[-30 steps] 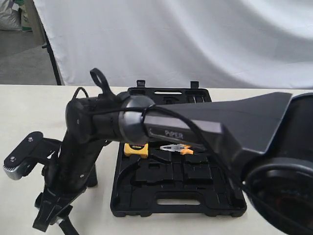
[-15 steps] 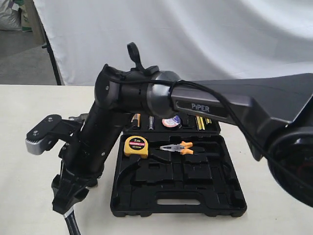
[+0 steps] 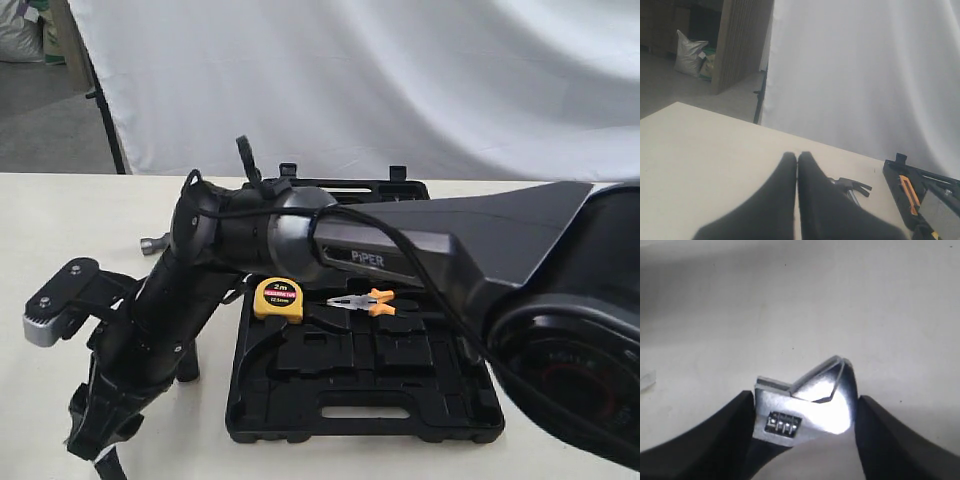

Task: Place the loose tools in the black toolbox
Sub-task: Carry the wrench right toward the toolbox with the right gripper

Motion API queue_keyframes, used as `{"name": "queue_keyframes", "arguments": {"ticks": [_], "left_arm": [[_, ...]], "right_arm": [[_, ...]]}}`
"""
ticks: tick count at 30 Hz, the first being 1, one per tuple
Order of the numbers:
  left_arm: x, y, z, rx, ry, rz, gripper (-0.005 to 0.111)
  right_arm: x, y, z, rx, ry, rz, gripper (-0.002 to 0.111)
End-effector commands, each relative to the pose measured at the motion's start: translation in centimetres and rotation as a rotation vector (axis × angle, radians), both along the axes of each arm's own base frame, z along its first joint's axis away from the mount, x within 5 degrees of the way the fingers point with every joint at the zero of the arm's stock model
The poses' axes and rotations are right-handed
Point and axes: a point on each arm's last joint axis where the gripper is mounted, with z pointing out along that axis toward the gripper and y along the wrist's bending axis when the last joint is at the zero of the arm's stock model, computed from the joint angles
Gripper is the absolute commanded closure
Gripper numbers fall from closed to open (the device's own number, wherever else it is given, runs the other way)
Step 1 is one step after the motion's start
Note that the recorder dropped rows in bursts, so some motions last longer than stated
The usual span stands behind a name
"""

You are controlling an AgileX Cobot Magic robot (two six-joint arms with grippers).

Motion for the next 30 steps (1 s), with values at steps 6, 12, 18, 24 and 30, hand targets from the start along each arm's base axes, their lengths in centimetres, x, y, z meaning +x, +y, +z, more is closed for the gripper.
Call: {"name": "queue_keyframes", "arguments": {"ticks": [6, 12, 18, 24, 30], "left_arm": [[-0.1, 0.1, 0.2, 0.002, -0.013, 0.026, 0.106], [-0.1, 0.1, 0.2, 0.002, -0.013, 0.026, 0.106], [-0.1, 0.1, 0.2, 0.002, -0.013, 0.026, 0.106], [-0.1, 0.1, 0.2, 0.002, -0.013, 0.026, 0.106], [-0.1, 0.1, 0.2, 0.002, -0.013, 0.026, 0.106]], "right_arm": [[0.2, -0.1, -2.8, -0.064, -0.100, 0.106, 0.109], [0.7, 0.4, -2.6, -0.054, -0.071, -0.068, 0.107], [0.7, 0.3, -1.3, -0.057, -0.043, -0.151, 0.055], [-0.4, 0.7, -1.7, -0.084, -0.019, -0.134, 0.054], [-2.3, 1.3, -2.4, -0.144, -0.109, -0.062, 0.053]]}}
